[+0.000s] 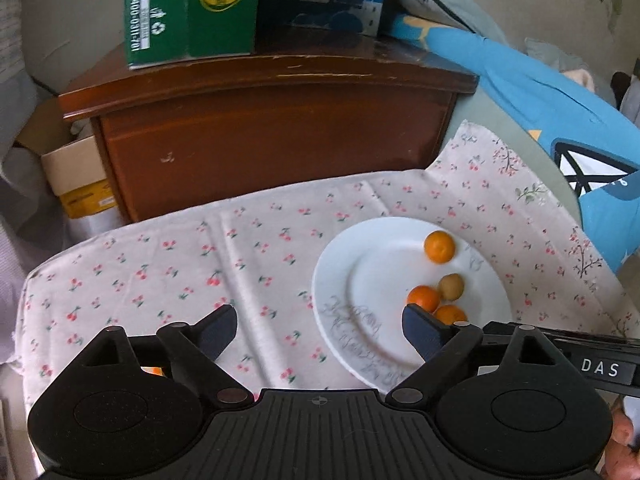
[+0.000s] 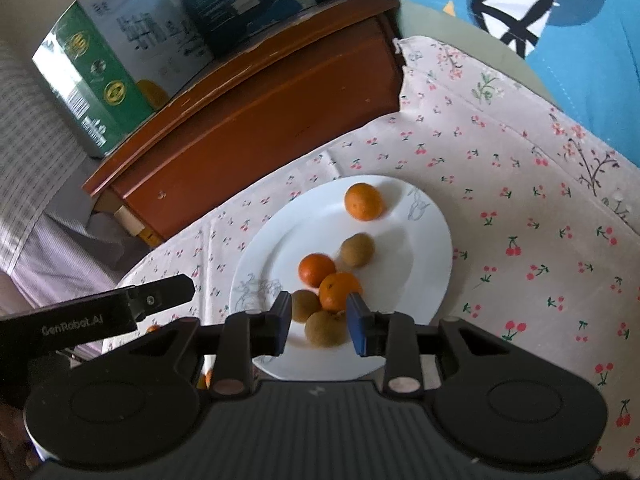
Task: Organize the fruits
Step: 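Withdraw both grippers from the plate toward the lone mandarin and fruit cluster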
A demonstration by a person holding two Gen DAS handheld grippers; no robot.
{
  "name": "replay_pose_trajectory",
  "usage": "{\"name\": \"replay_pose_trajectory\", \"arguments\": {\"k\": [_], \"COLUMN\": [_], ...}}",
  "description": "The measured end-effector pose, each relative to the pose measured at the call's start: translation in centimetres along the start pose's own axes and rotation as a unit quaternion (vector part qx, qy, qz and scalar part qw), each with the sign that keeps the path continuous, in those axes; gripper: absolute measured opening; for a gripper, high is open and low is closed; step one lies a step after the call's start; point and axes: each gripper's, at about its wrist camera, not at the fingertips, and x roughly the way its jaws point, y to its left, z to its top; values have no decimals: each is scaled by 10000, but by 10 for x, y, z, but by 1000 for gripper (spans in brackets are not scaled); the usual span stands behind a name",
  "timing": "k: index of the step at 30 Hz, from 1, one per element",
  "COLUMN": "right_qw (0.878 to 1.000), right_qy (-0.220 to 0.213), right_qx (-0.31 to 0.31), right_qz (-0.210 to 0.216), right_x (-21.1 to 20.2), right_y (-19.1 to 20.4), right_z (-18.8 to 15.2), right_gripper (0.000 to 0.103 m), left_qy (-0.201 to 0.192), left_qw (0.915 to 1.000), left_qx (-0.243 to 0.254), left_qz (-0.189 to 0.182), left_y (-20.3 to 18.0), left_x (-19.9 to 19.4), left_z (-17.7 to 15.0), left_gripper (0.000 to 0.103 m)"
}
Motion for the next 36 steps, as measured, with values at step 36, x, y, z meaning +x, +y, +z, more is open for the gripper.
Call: {"name": "replay_pose_trajectory", "arguments": {"k": [36], "right_qw": [9996], "right_qy": [162], "right_qx": [-149], "right_qz": [171], "right_x": [-40], "right_y": [19], "right_z": [-70], "right_gripper": [36], "left_qy": [264], "left_qw": [9936], "left_qx": [-711], "left_qz": [832], "left_y": [77], "left_x": [-68], "left_z": [-45], "left_gripper": [93]}}
